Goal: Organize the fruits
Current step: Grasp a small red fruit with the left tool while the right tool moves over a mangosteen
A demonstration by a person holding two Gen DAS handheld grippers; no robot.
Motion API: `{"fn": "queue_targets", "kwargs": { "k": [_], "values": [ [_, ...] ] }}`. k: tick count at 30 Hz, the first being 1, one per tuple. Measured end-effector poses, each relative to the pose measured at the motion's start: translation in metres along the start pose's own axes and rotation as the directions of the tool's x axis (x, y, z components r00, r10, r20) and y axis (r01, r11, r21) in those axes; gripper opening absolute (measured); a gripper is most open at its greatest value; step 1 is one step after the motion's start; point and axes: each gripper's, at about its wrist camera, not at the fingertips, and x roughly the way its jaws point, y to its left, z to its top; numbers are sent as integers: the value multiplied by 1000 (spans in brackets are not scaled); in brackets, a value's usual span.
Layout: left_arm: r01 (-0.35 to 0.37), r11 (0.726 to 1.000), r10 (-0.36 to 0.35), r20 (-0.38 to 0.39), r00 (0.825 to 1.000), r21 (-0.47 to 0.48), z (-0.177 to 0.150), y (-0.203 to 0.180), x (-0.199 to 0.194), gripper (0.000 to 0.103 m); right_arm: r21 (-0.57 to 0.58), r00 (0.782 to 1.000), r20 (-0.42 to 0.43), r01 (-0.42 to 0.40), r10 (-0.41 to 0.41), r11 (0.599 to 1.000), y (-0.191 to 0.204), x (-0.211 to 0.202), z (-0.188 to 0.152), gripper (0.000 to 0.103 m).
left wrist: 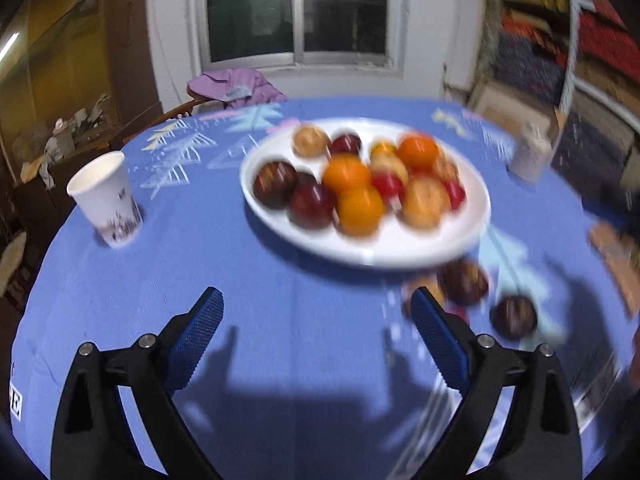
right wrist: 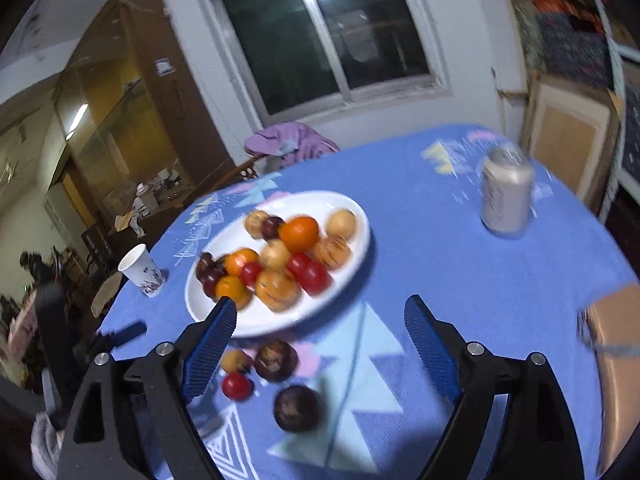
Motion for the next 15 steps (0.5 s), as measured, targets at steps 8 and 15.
{"fn": "queue_targets", "kwargs": {
  "k": [8, 15],
  "values": [
    [-24, 970, -1, 104, 995, 241, -25, -70, -25, 94, 201, 997, 0, -79, 81, 976, -37, -9, -1, 87],
    [68, 988, -58, -74, 996, 139, -18, -61, 8, 85, 224, 995, -21, -90, 97, 970, -35, -6, -4, 91]
  ]
}}
